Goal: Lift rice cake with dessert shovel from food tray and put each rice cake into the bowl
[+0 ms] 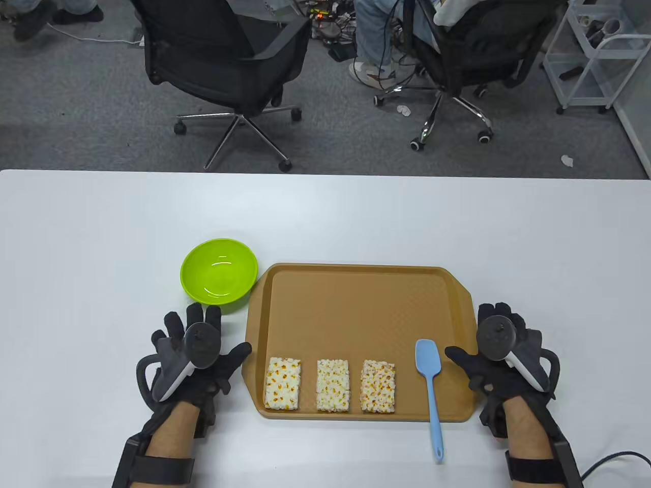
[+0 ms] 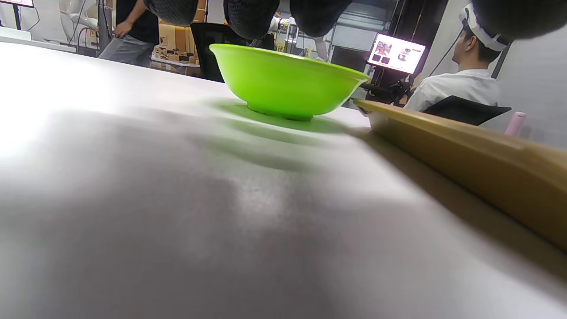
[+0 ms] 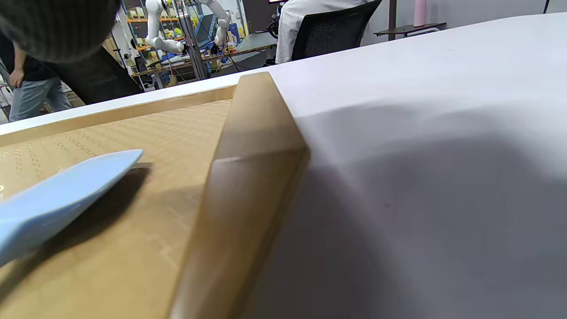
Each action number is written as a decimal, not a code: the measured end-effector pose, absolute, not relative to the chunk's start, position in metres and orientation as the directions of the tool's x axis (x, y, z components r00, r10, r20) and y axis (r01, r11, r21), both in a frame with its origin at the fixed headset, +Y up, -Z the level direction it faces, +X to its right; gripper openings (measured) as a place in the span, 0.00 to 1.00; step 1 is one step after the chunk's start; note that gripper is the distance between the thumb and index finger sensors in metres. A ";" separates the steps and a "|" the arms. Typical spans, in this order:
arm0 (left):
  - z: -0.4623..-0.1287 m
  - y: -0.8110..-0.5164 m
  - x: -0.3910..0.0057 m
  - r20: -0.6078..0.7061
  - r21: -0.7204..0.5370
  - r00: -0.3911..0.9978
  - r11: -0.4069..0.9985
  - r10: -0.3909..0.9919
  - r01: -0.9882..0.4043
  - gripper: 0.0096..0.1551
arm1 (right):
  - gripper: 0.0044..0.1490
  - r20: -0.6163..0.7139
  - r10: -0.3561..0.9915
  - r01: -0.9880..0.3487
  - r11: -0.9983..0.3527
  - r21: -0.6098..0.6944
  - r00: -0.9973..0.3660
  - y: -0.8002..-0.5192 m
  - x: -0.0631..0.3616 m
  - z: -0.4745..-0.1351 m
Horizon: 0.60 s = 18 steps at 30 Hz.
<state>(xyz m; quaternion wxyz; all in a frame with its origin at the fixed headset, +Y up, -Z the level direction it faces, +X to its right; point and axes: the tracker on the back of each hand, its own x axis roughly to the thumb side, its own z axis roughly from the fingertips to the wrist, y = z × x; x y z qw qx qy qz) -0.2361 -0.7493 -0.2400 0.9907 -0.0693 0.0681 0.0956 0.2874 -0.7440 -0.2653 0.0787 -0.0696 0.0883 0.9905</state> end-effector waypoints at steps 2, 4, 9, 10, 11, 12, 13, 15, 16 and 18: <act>-0.240 -0.750 -0.236 -0.148 -0.129 0.973 0.972 0.175 -0.194 0.58 | 0.67 -0.151 0.146 -0.171 -0.971 0.165 -0.978 -0.744 0.288 -0.265; -0.240 -0.750 -0.236 -0.149 -0.132 0.973 0.972 0.174 -0.194 0.58 | 0.67 -0.150 0.149 -0.174 -0.971 0.165 -0.977 -0.744 0.288 -0.265; -0.240 -0.751 -0.236 -0.157 -0.125 0.971 0.972 0.181 -0.201 0.58 | 0.67 -0.144 0.156 -0.180 -0.969 0.171 -0.977 -0.744 0.287 -0.265; -0.241 -0.751 -0.236 -0.161 -0.119 0.969 0.971 0.188 -0.208 0.58 | 0.67 -0.143 0.156 -0.179 -0.969 0.173 -0.977 -0.744 0.287 -0.265; -0.241 -0.752 -0.236 -0.167 -0.114 0.967 0.971 0.192 -0.212 0.58 | 0.67 -0.141 0.155 -0.179 -0.968 0.174 -0.978 -0.744 0.287 -0.265; -0.242 -0.752 -0.236 -0.175 -0.107 0.964 0.969 0.200 -0.221 0.58 | 0.67 -0.140 0.156 -0.180 -0.968 0.175 -0.978 -0.744 0.286 -0.265; -0.242 -0.752 -0.236 -0.181 -0.101 0.963 0.970 0.201 -0.221 0.58 | 0.67 -0.139 0.157 -0.181 -0.968 0.176 -0.978 -0.744 0.286 -0.265; -0.245 -0.752 -0.237 -0.198 -0.078 0.961 0.975 0.192 -0.211 0.58 | 0.67 -0.137 0.160 -0.183 -0.967 0.178 -0.978 -0.744 0.286 -0.265; -0.246 -0.751 -0.237 -0.205 -0.066 0.959 0.975 0.196 -0.214 0.58 | 0.67 -0.136 0.161 -0.184 -0.967 0.178 -0.977 -0.744 0.287 -0.265; -0.250 -0.750 -0.238 -0.227 -0.043 0.947 0.969 0.229 -0.245 0.59 | 0.67 -0.134 0.168 -0.191 -0.966 0.177 -0.977 -0.743 0.287 -0.264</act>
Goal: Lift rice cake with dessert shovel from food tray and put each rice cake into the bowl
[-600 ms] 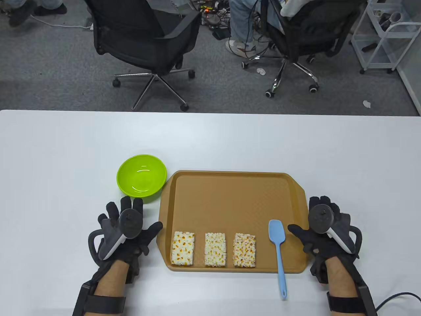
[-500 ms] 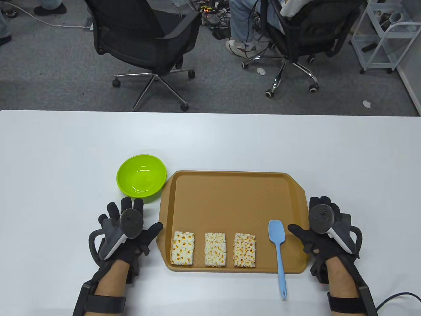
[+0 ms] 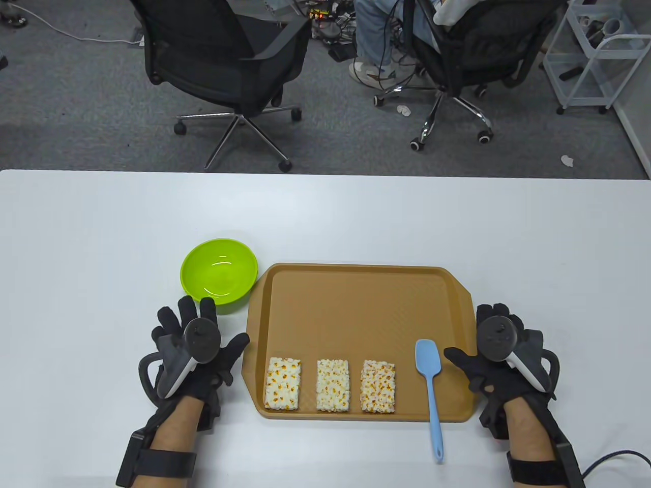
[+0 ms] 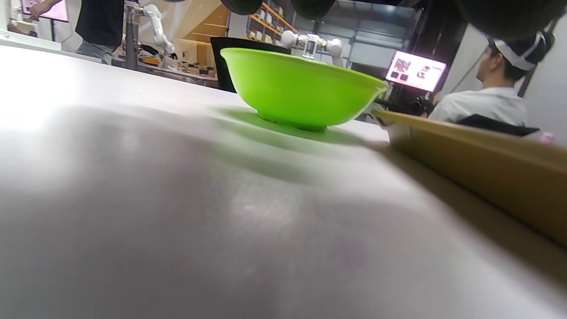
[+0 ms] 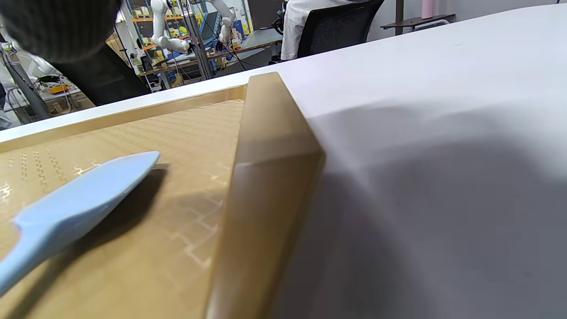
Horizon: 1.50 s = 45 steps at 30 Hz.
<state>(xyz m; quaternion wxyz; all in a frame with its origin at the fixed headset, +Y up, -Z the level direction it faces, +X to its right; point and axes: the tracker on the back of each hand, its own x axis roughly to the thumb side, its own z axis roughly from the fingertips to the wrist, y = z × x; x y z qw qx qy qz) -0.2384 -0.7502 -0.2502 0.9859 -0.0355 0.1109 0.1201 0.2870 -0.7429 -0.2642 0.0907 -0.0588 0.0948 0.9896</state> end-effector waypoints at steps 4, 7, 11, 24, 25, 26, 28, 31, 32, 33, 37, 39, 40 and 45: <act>-0.260 -0.746 -0.246 -0.299 -0.005 0.901 0.943 0.316 -0.332 0.60 | 0.67 -0.128 0.179 -0.200 -0.964 0.176 -0.976 -0.742 0.287 -0.263; -0.266 -0.739 -0.255 -0.367 0.070 0.835 0.908 0.409 -0.413 0.60 | 0.67 -0.119 0.183 -0.204 -0.960 0.194 -0.976 -0.743 0.285 -0.263; -0.277 -0.737 -0.264 -0.499 0.124 0.751 0.894 0.432 -0.431 0.56 | 0.67 -0.107 0.177 -0.196 -0.960 0.200 -0.978 -0.743 0.281 -0.262; -0.299 -0.776 -0.278 -0.582 0.259 0.431 0.659 0.690 -0.706 0.50 | 0.66 -0.098 0.137 -0.155 -0.966 0.205 -0.986 -0.741 0.274 -0.259; -0.299 -0.778 -0.278 -0.582 0.269 0.389 0.621 0.714 -0.737 0.49 | 0.66 -0.094 0.133 -0.150 -0.967 0.204 -0.987 -0.741 0.272 -0.259; -0.299 -0.780 -0.278 -0.573 0.293 0.336 0.569 0.748 -0.768 0.48 | 0.66 -0.091 0.129 -0.146 -0.968 0.204 -0.987 -0.740 0.271 -0.258; -0.300 -0.782 -0.279 -0.553 0.313 0.275 0.502 0.786 -0.806 0.47 | 0.66 -0.086 0.124 -0.139 -0.968 0.207 -0.989 -0.740 0.269 -0.257; -0.300 -0.786 -0.281 -0.531 0.342 0.203 0.427 0.823 -0.837 0.44 | 0.66 -0.083 0.124 -0.139 -0.969 0.204 -0.989 -0.740 0.268 -0.256; -0.300 -0.788 -0.282 -0.524 0.360 0.150 0.377 0.838 -0.853 0.43 | 0.66 -0.084 0.126 -0.140 -0.969 0.202 -0.989 -0.740 0.268 -0.256; -0.299 -0.789 -0.283 -0.515 0.379 0.107 0.338 0.851 -0.862 0.42 | 0.66 -0.083 0.128 -0.143 -0.969 0.202 -0.988 -0.740 0.268 -0.256; -0.295 -0.789 -0.287 -0.498 0.425 0.047 0.291 0.866 -0.857 0.41 | 0.66 -0.080 0.140 -0.154 -0.968 0.200 -0.987 -0.741 0.267 -0.256; -0.293 -0.786 -0.289 -0.486 0.434 0.055 0.295 0.872 -0.851 0.41 | 0.66 -0.079 0.161 -0.173 -0.967 0.184 -0.984 -0.740 0.267 -0.256; -0.292 -0.783 -0.290 -0.480 0.433 0.051 0.287 0.876 -0.854 0.41 | 0.66 -0.079 0.182 -0.194 -0.965 0.177 -0.980 -0.740 0.267 -0.256; -0.289 -0.774 -0.288 -0.454 0.405 0.023 0.229 0.890 -0.885 0.40 | 0.65 -0.139 0.275 -0.299 -0.931 0.209 -0.951 -0.741 0.272 -0.256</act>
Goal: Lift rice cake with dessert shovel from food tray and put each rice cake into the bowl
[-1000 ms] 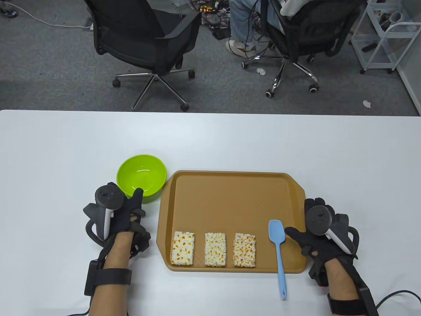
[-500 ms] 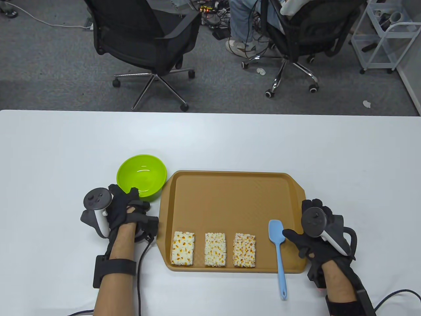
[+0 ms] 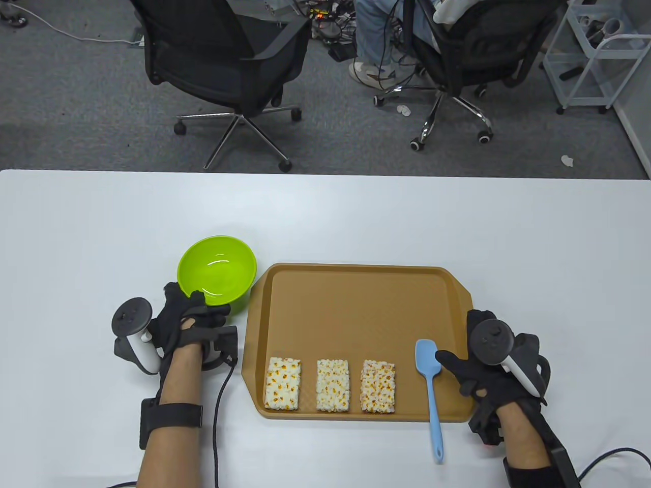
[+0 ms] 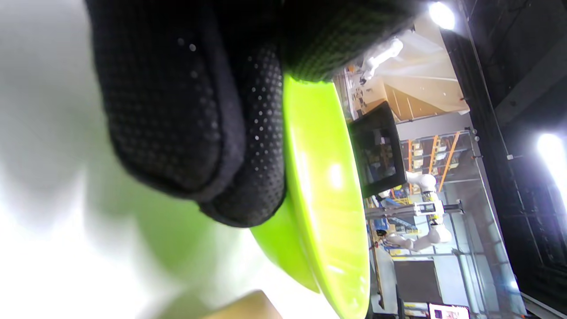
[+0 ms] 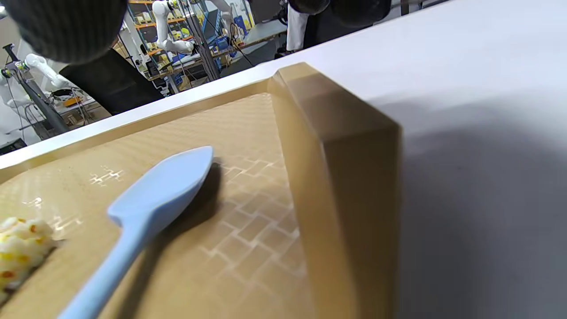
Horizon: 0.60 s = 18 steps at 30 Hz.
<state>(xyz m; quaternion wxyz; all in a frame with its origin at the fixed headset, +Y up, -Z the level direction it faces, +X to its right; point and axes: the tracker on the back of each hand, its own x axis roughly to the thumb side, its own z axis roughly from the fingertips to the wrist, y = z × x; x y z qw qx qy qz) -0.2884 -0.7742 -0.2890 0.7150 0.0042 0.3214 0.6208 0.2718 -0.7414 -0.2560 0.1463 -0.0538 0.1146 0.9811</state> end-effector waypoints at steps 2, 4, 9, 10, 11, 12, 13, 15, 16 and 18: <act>-0.289 -0.770 -0.286 -0.446 0.376 0.042 0.230 0.894 -0.898 0.40 | 0.66 -0.149 0.305 -0.332 -0.920 0.209 -0.941 -0.743 0.272 -0.257; -0.289 -0.763 -0.284 -0.436 0.331 0.092 0.255 0.895 -0.909 0.39 | 0.65 -0.152 0.328 -0.355 -0.912 0.206 -0.932 -0.744 0.271 -0.258; -0.287 -0.748 -0.264 -0.408 0.193 0.129 0.224 0.904 -0.955 0.39 | 0.65 -0.125 0.519 -0.534 -0.827 0.178 -0.846 -0.741 0.263 -0.257; -0.287 -0.747 -0.258 -0.405 0.159 0.131 0.211 0.905 -0.964 0.39 | 0.65 -0.115 0.567 -0.579 -0.797 0.171 -0.815 -0.740 0.261 -0.256; -0.286 -0.745 -0.252 -0.401 0.117 0.136 0.198 0.906 -0.973 0.39 | 0.65 -0.107 0.614 -0.623 -0.765 0.163 -0.782 -0.740 0.259 -0.256; -0.286 -0.744 -0.244 -0.397 0.073 0.144 0.188 0.907 -0.979 0.39 | 0.65 -0.094 0.661 -0.667 -0.728 0.158 -0.744 -0.739 0.256 -0.255; -0.285 -0.743 -0.238 -0.391 0.042 0.152 0.183 0.908 -0.982 0.39 | 0.64 -0.076 0.697 -0.698 -0.697 0.162 -0.713 -0.739 0.253 -0.255; -0.283 -0.742 -0.217 -0.371 -0.035 0.187 0.187 0.910 -0.982 0.39 | 0.64 -0.045 0.767 -0.759 -0.623 0.188 -0.641 -0.740 0.248 -0.255; -0.282 -0.742 -0.208 -0.364 -0.057 0.199 0.192 0.910 -0.980 0.39 | 0.64 -0.040 0.791 -0.780 -0.592 0.200 -0.611 -0.741 0.245 -0.255; -0.280 -0.745 -0.187 -0.357 -0.121 0.225 0.194 0.907 -0.973 0.39 | 0.63 -0.045 0.837 -0.821 -0.523 0.229 -0.546 -0.744 0.240 -0.254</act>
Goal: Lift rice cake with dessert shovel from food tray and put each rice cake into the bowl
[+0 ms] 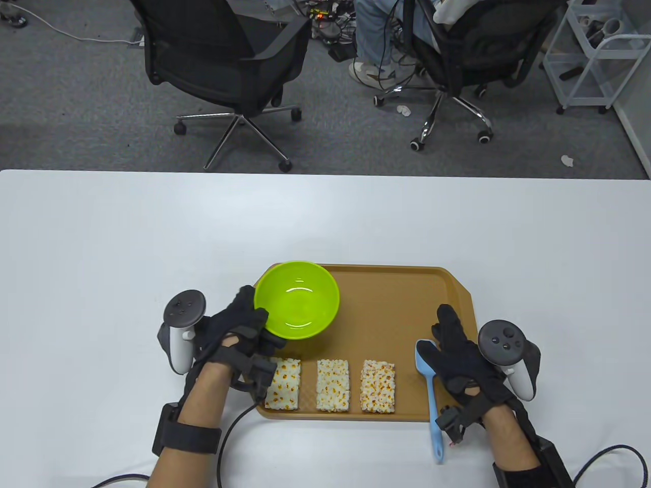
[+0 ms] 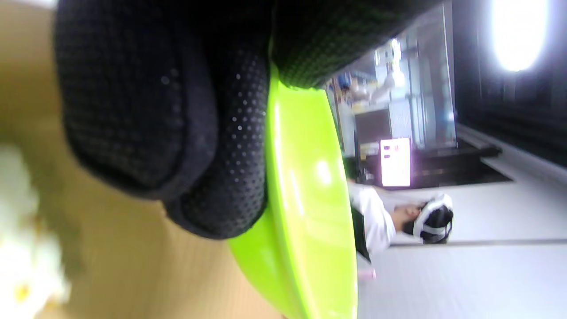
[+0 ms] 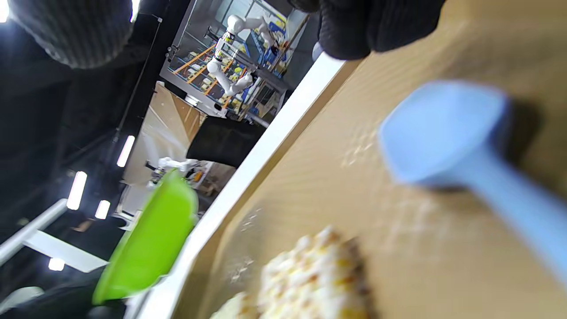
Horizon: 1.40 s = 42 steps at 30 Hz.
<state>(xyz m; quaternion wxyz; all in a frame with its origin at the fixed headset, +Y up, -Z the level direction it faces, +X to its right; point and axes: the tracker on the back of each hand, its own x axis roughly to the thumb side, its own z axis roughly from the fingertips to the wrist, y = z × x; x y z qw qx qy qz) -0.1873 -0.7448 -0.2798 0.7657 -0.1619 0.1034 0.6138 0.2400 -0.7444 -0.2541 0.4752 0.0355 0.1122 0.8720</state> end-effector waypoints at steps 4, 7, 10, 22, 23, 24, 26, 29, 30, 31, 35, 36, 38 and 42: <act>-0.274 -0.747 -0.146 -0.333 -0.255 0.263 0.182 0.906 -0.949 0.39 | 0.61 -0.086 0.900 -0.865 -0.378 0.329 -0.426 -0.753 0.229 -0.254; -0.269 -0.745 -0.127 -0.311 -0.311 0.271 0.172 0.911 -0.935 0.39 | 0.59 -0.129 0.927 -0.877 -0.279 0.391 -0.352 -0.757 0.221 -0.253; -0.262 -0.741 -0.113 -0.285 -0.349 0.281 0.174 0.916 -0.921 0.39 | 0.60 -0.169 0.938 -0.870 -0.200 0.451 -0.303 -0.760 0.214 -0.251; -0.255 -0.742 -0.100 -0.275 -0.358 0.251 0.143 0.928 -0.923 0.39 | 0.53 -0.280 0.948 -0.920 -0.031 0.391 -0.151 -0.765 0.209 -0.249; -0.254 -0.742 -0.099 -0.269 -0.360 0.251 0.145 0.930 -0.922 0.39 | 0.52 -0.283 0.947 -0.924 -0.037 0.380 -0.154 -0.764 0.209 -0.248; -0.254 -0.742 -0.099 -0.253 -0.360 0.250 0.149 0.934 -0.921 0.39 | 0.51 -0.282 0.947 -0.930 -0.041 0.365 -0.153 -0.763 0.210 -0.248; -0.252 -0.737 -0.101 -0.204 -0.318 0.273 0.200 0.940 -0.927 0.40 | 0.49 -0.284 0.947 -0.949 -0.059 0.311 -0.152 -0.759 0.215 -0.247; -0.253 -0.721 -0.116 -0.056 -0.184 0.409 0.394 0.911 -0.901 0.43 | 0.49 -0.279 0.952 -0.968 -0.052 0.246 -0.122 -0.749 0.232 -0.247; -0.253 -0.716 -0.122 -0.012 -0.131 0.475 0.469 0.880 -0.873 0.42 | 0.48 -0.283 0.953 -0.976 -0.046 0.213 -0.106 -0.747 0.239 -0.247; -0.254 -0.710 -0.130 0.051 -0.054 0.572 0.574 0.819 -0.817 0.40 | 0.48 -0.284 0.955 -0.986 -0.035 0.160 -0.080 -0.744 0.249 -0.248; -0.261 -0.704 -0.160 0.065 0.065 0.884 0.882 0.464 -0.467 0.43 | 0.48 -0.288 0.957 -0.996 -0.057 -0.063 -0.037 -0.735 0.292 -0.248; -0.264 -0.705 -0.169 0.023 0.083 0.935 0.932 0.353 -0.353 0.46 | 0.48 -0.297 0.954 -0.987 -0.079 -0.142 -0.034 -0.735 0.305 -0.248; -0.269 -0.711 -0.185 -0.057 0.064 0.968 0.968 0.245 -0.242 0.48 | 0.48 -0.330 0.944 -0.963 -0.103 -0.248 -0.016 -0.737 0.326 -0.248; -0.276 -0.727 -0.213 -0.176 -0.043 0.918 0.929 0.355 -0.367 0.50 | 0.47 -0.399 0.916 -0.901 -0.149 -0.407 0.029 -0.753 0.363 -0.253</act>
